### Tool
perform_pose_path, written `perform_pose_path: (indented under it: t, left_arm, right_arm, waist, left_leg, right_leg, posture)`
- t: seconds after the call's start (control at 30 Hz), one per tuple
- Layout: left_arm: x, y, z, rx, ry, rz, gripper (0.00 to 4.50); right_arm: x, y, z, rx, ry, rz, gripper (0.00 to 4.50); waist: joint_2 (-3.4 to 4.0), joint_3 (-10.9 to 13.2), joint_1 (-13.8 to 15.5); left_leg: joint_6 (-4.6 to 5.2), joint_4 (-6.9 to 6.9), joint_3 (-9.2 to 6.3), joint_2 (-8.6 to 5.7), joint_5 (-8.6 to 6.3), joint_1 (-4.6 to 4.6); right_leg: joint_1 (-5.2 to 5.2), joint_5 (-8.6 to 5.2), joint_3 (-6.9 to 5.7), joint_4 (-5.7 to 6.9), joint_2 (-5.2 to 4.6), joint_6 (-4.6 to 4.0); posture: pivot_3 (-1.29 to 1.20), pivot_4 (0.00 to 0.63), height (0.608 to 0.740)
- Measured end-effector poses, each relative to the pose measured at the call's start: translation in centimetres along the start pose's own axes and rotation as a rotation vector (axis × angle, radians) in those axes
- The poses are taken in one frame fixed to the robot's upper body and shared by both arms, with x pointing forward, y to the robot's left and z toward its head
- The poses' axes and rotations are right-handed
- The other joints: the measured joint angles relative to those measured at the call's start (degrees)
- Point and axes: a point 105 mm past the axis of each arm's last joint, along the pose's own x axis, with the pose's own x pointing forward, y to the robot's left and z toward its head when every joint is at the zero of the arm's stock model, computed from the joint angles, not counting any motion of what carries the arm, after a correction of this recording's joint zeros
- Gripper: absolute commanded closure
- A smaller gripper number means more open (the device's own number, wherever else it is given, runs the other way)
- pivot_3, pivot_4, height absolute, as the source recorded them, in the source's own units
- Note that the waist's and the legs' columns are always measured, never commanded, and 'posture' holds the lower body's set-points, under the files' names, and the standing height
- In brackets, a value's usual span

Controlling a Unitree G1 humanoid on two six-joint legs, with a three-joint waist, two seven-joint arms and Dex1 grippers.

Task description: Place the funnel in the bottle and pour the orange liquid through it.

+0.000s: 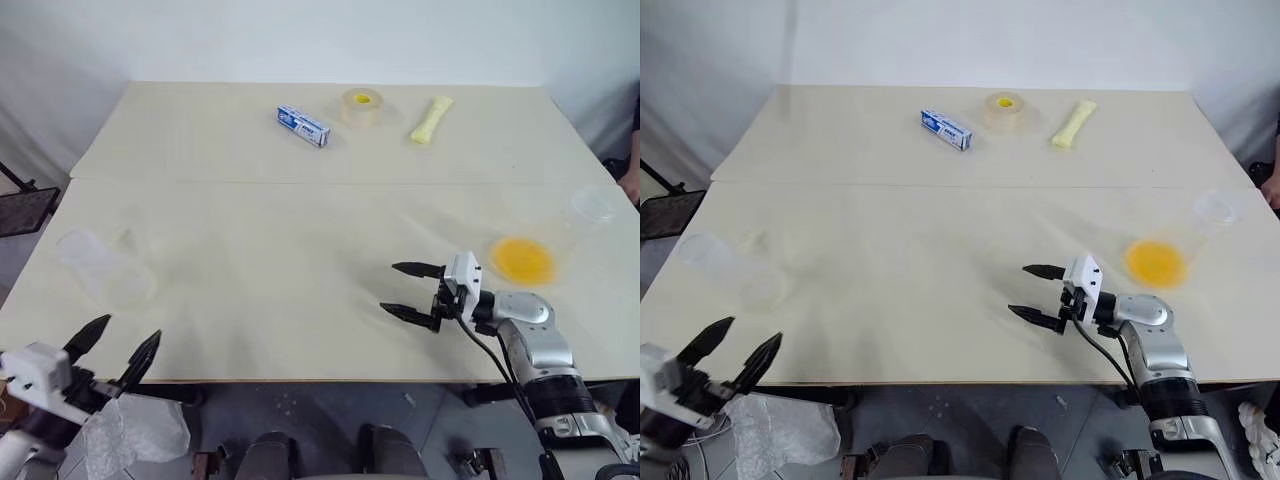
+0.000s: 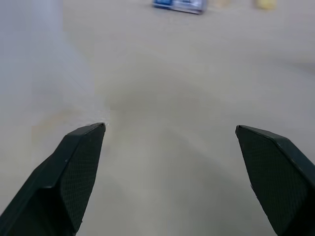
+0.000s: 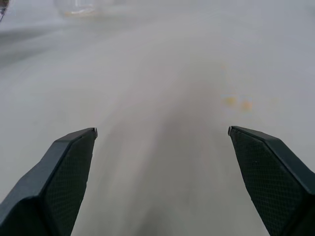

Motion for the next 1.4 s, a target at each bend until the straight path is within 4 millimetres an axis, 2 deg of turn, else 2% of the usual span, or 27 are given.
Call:
perform_pose_path:
  t: [0.1, 0.2, 0.5, 0.77, 0.97, 1.2, 1.33, 1.4]
  left_arm:
    - [-0.6, 1.2, 0.6, 0.021, -0.01, 0.064, 0.0]
    - [-0.1, 1.9, 1.1, 0.027, -0.032, 0.104, 0.0]
    - [4.2, 5.3, 3.3, 0.043, -0.11, 0.168, 0.0]
    - [6.2, 6.6, 3.5, 0.032, -0.125, 0.177, 0.0]
    - [8.2, 6.3, 3.4, 0.027, -0.131, 0.133, 0.0]
    - [8.9, 6.3, 3.7, 0.027, -0.144, 0.129, 2.09]
    - [9.1, 5.8, 3.9, 0.022, -0.14, 0.089, 2.17]
    - [10.2, 5.1, 4.9, 0.041, -0.135, 0.02, 2.17]
  right_arm:
    - [0.4, 0.0, 0.0, 0.0, -0.006, 0.019, 0.03]
    - [0.9, -0.1, 0.1, 0.0, -0.007, 0.037, 0.03]
    - [1.5, -0.2, 1.2, -0.028, -0.029, 0.055, 0.03]
    - [1.5, -0.1, 1.8, -0.033, -0.044, 0.038, 0.03]
    - [1.5, 0.0, 2.1, -0.044, -0.054, 0.03, 0.03]
    - [1.6, -0.1, 2.4, -0.044, -0.062, 0.014, 0.0]
    - [1.4, 0.0, 2.3, -0.039, -0.063, 0.0, 0.0]
    - [1.3, 0.0, 2.4, -0.037, -0.066, -0.008, 0.0]
  waist:
    - [0.0, 0.0, 0.1]
    - [0.0, 0.0, -0.12]
    - [0.0, 0.0, -0.29]
    - [-0.02, 0.01, -0.45]
    - [-0.02, 0.01, -0.38]
    - [-0.02, 0.01, -0.43]
    - [-0.03, 0.02, -0.42]
    - [-0.11, 0.07, 0.04]
  left_leg:
    - [0.0, 0.0, 0.02, -0.01, 0.0, 0.0]
    - [0.0, 0.0, 0.01, 0.01, 0.0, 0.0]
    - [-0.01, 0.01, -0.01, -0.02, 0.0, 0.01]
    - [-0.05, 0.0, 0.03, -0.02, -0.02, 0.02]
    - [-0.05, 0.03, 0.04, -0.02, -0.02, 0.03]
    - [-0.05, 0.03, 0.03, -0.01, -0.02, 0.03]
    - [-0.05, 0.03, 0.04, -0.02, -0.02, 0.04]
    - [-0.05, 0.13, -0.07, -0.04, -0.01, -0.02]
  right_leg:
    - [0.0, 0.0, 0.02, -0.02, -0.01, 0.0]
    - [-0.01, 0.0, 0.0, 0.02, 0.01, 0.0]
    - [-0.03, 0.0, -0.04, 0.18, 0.03, 0.0]
    - [-0.09, 0.01, -0.07, 0.22, 0.07, 0.02]
    - [-0.09, 0.01, -0.05, 0.27, 0.06, 0.02]
    - [-0.11, 0.01, -0.06, 0.31, 0.05, 0.02]
    - [-0.11, 0.01, -0.05, 0.32, 0.05, 0.02]
    - [-0.11, 0.01, -0.08, 0.41, 0.05, 0.02]
  posture:
    - [0.0, 0.15, 0.74]
    - [0.0, 0.15, 0.74]
    - [0.0, 0.15, 0.74]
    - [0.0, 0.15, 0.74]
    - [0.0, 0.15, 0.74]
    - [0.0, 0.15, 0.74]
    - [0.0, 0.15, 0.74]
    - [0.0, 0.15, 0.74]
